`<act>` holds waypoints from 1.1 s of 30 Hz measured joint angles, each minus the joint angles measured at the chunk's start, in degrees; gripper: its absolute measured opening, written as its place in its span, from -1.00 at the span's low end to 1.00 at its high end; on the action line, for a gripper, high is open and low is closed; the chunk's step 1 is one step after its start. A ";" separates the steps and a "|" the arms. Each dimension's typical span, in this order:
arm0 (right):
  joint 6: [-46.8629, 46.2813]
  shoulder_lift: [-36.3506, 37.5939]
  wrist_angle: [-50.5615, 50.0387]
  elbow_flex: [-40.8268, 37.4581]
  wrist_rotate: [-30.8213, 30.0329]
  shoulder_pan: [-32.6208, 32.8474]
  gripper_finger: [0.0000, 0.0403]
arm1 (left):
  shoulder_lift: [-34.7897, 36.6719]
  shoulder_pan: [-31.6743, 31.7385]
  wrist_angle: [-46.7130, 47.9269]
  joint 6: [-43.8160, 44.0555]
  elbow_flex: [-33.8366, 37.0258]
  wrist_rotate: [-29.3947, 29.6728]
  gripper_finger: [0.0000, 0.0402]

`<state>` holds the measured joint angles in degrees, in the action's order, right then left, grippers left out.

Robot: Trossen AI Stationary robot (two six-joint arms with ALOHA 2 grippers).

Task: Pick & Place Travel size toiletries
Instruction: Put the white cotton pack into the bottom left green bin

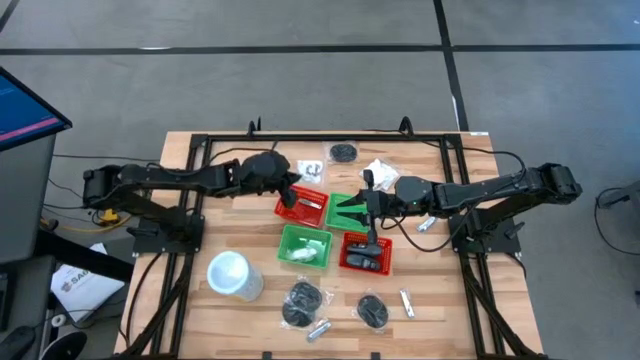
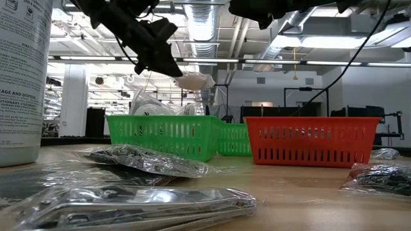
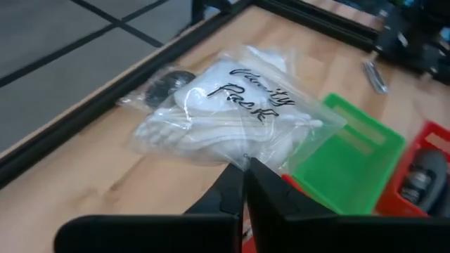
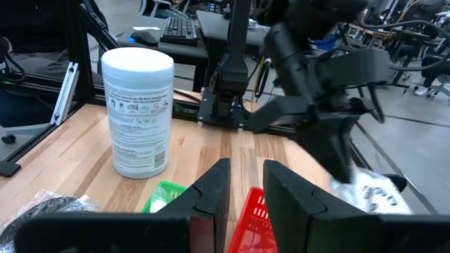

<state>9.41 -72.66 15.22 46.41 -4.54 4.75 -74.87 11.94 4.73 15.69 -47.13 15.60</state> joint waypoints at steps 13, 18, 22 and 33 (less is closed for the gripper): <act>0.00 0.00 0.00 0.00 0.00 0.00 -0.62 | -0.02 -11.92 0.87 3.86 0.00 1.40 -1.00; -0.96 0.00 0.00 0.00 0.00 0.00 -0.62 | -0.03 -16.54 3.09 7.68 0.00 1.38 -1.00; -0.92 0.00 0.01 0.00 0.00 0.00 -0.62 | -0.07 -20.33 4.13 11.42 0.00 0.99 -1.00; -1.11 0.00 0.00 0.01 0.00 0.00 -0.62 | -0.07 -28.13 6.89 20.77 0.00 0.41 -1.00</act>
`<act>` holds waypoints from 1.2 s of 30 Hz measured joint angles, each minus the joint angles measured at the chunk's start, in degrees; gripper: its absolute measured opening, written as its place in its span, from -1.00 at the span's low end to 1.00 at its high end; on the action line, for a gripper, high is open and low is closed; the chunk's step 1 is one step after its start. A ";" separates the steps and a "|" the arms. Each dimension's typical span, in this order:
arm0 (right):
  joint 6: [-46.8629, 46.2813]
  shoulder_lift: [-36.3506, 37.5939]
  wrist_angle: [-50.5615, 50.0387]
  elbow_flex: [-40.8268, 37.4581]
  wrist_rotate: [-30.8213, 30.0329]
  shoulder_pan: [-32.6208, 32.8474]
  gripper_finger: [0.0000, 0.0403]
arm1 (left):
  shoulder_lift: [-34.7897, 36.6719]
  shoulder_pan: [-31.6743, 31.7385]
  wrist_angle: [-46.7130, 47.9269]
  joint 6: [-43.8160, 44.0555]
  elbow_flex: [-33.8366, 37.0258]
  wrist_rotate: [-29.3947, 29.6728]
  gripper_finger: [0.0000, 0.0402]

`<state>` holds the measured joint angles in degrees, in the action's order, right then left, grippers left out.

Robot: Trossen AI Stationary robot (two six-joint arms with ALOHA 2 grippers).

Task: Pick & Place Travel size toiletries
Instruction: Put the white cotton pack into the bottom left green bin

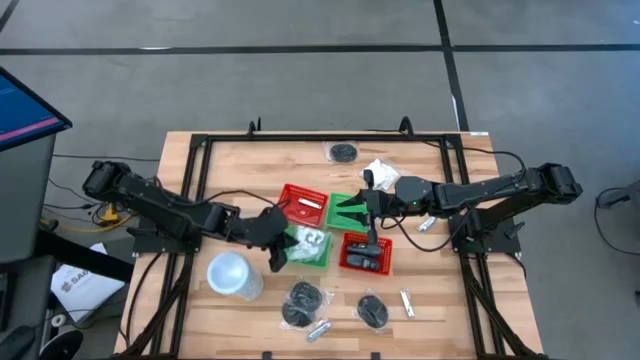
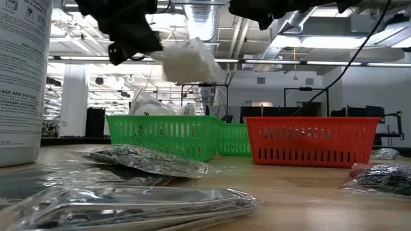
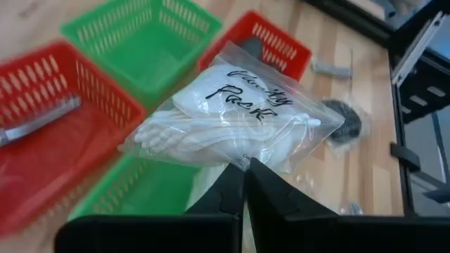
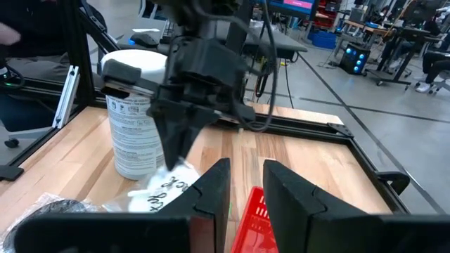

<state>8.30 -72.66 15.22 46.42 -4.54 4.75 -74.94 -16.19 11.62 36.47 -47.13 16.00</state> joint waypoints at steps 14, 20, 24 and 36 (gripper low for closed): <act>-0.88 0.00 -0.11 -0.01 0.00 0.00 -0.62 | 0.00 -1.50 3.52 6.19 0.02 0.03 -1.00; -0.88 0.00 -0.17 0.01 0.00 0.00 -0.62 | -0.20 -1.48 3.96 8.99 0.02 -1.58 -1.00; -0.88 0.00 -0.17 0.01 0.00 0.00 -0.62 | -0.33 -1.82 4.58 10.49 0.04 -1.98 -0.99; -0.87 0.00 -0.22 -0.01 0.00 0.00 -0.62 | -0.33 -3.71 5.46 12.92 0.04 -2.40 -0.96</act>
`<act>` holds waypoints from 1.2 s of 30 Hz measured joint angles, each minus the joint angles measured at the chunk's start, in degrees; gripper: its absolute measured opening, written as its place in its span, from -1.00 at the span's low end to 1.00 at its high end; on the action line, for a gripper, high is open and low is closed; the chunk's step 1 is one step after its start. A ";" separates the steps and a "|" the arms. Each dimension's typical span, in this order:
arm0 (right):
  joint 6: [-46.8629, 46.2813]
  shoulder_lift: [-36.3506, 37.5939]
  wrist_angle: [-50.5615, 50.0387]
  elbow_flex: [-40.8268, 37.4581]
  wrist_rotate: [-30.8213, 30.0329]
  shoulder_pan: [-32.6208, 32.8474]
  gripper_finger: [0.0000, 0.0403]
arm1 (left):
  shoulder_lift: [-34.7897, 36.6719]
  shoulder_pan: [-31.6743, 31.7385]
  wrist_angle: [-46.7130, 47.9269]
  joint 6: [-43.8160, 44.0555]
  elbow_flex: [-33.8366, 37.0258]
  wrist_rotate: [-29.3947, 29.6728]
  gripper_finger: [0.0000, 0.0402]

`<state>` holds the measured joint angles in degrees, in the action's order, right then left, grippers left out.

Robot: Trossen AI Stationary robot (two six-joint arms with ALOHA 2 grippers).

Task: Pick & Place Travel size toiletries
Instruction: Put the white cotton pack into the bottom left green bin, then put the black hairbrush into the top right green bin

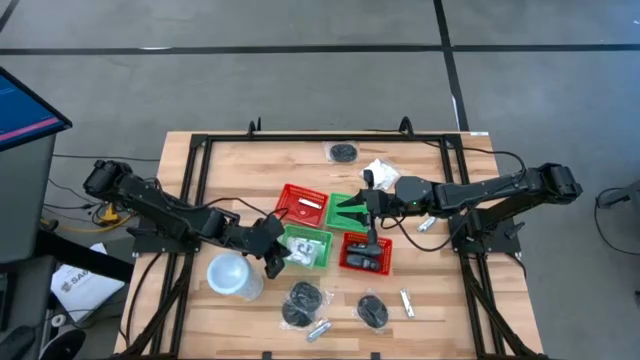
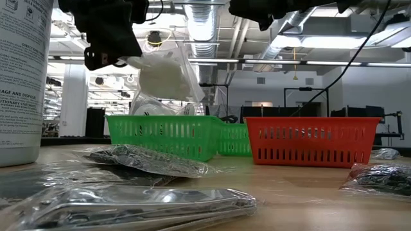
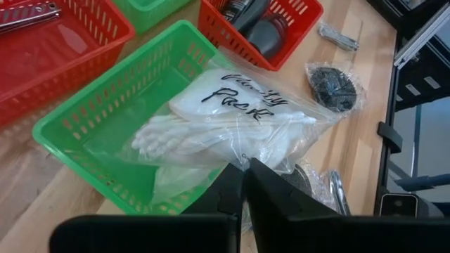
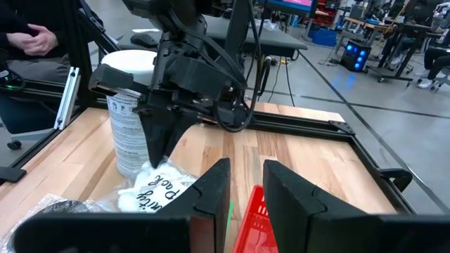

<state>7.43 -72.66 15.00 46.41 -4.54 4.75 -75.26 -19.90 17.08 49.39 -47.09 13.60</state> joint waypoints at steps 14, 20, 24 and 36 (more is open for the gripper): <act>-0.01 0.00 0.00 0.01 0.00 0.00 -0.62 | -0.22 0.02 0.50 0.61 0.00 0.16 -0.94; -0.01 0.00 0.00 0.00 0.00 0.00 -0.62 | -0.22 0.05 0.50 0.63 0.00 1.37 -0.77; -0.01 0.00 0.00 0.01 0.00 0.00 -0.62 | -0.22 0.05 0.46 0.62 0.00 2.19 -0.63; -0.01 0.00 0.00 0.02 0.00 0.01 -0.62 | -0.22 0.07 -0.20 0.61 0.00 4.72 -0.52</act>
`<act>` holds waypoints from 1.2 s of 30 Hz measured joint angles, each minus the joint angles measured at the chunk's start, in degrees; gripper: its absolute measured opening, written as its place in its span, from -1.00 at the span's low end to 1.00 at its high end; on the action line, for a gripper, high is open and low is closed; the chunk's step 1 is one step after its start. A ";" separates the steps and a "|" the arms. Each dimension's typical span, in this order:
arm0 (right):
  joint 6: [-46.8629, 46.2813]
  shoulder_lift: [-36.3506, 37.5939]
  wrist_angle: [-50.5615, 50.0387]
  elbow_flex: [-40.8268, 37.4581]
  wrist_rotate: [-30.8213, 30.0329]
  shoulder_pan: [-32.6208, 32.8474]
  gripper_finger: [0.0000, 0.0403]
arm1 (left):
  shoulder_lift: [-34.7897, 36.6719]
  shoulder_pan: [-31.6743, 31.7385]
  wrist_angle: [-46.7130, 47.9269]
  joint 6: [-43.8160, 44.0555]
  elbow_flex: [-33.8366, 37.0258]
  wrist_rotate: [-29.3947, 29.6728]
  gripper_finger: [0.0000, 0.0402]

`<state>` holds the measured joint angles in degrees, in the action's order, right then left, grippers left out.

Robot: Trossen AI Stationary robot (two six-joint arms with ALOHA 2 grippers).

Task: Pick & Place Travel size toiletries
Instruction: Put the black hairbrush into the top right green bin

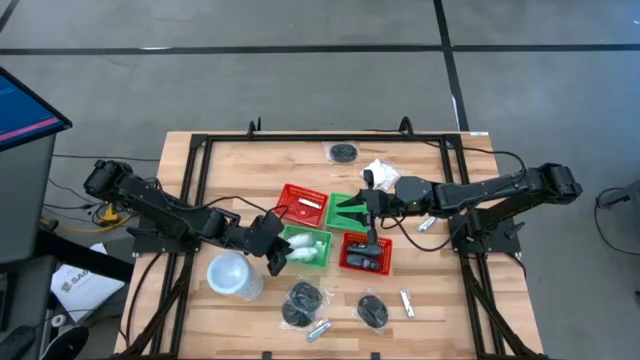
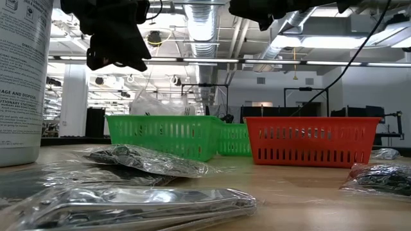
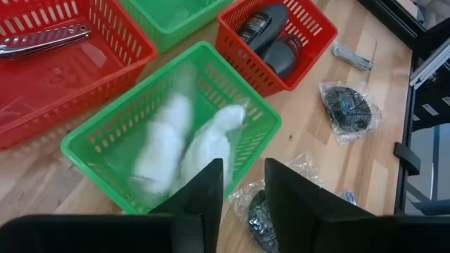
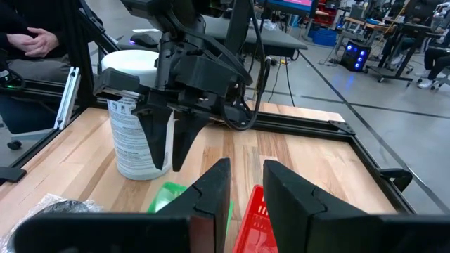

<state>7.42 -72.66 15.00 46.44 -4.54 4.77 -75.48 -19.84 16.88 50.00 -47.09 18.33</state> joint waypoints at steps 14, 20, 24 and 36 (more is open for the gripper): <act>0.00 0.00 -0.28 -0.02 0.00 0.01 -0.62 | 0.39 -2.25 -1.09 -8.12 0.00 -4.77 -0.52; 0.00 0.00 -0.10 -0.01 0.00 0.01 -0.62 | 0.33 -6.69 -2.38 -12.16 0.00 -4.79 -0.51; 0.01 0.00 0.42 -0.02 0.00 0.01 -0.62 | 0.33 -8.59 -4.27 -16.19 0.00 -4.71 -0.51; -1.39 0.00 0.44 -0.02 0.00 -0.01 -0.62 | 0.33 -5.94 -10.46 -29.68 -0.02 -5.02 -0.51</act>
<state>6.04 -72.66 15.44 46.42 -4.54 4.75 -75.16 -25.77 6.42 20.32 -47.11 13.30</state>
